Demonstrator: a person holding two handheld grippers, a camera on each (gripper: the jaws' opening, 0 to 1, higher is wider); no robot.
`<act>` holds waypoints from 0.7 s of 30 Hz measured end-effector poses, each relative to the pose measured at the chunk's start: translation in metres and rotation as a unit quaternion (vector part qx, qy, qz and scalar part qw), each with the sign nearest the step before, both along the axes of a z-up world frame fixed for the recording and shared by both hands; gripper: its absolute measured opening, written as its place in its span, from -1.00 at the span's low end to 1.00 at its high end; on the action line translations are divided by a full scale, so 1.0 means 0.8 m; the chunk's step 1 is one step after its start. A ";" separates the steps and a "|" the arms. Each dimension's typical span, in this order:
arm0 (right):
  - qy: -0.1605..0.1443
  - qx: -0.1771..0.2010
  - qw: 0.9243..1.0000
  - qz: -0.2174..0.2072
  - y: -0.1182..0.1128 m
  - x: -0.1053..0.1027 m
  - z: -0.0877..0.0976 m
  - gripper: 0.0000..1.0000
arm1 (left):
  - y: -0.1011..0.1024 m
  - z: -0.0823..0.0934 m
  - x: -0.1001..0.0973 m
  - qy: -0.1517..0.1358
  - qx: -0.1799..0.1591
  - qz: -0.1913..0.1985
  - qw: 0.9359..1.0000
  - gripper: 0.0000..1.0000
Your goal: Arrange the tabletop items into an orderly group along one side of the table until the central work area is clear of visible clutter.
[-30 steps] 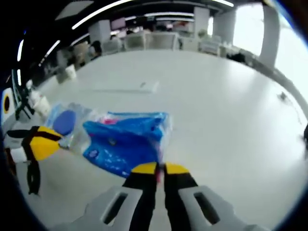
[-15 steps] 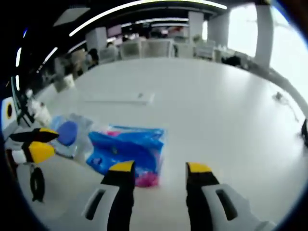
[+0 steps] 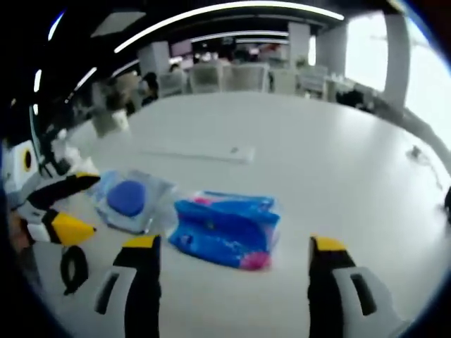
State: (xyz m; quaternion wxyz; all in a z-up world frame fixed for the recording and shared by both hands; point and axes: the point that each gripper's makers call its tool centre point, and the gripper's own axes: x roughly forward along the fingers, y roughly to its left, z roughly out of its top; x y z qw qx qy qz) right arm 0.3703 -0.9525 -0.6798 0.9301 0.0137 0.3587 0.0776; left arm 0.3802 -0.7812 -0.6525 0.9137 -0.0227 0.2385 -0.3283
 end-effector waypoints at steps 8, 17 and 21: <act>-0.005 0.002 1.000 0.024 0.030 -0.015 0.022 0.95 | 0.019 0.024 -0.004 -0.012 -0.005 -0.006 1.000 1.00; -0.009 0.016 0.999 0.045 0.069 -0.041 0.035 0.95 | 0.045 0.051 -0.002 -0.030 -0.015 0.004 0.999 1.00; -0.008 0.020 0.998 0.060 0.089 -0.048 0.039 0.93 | 0.059 0.059 -0.005 -0.033 -0.016 0.001 0.999 1.00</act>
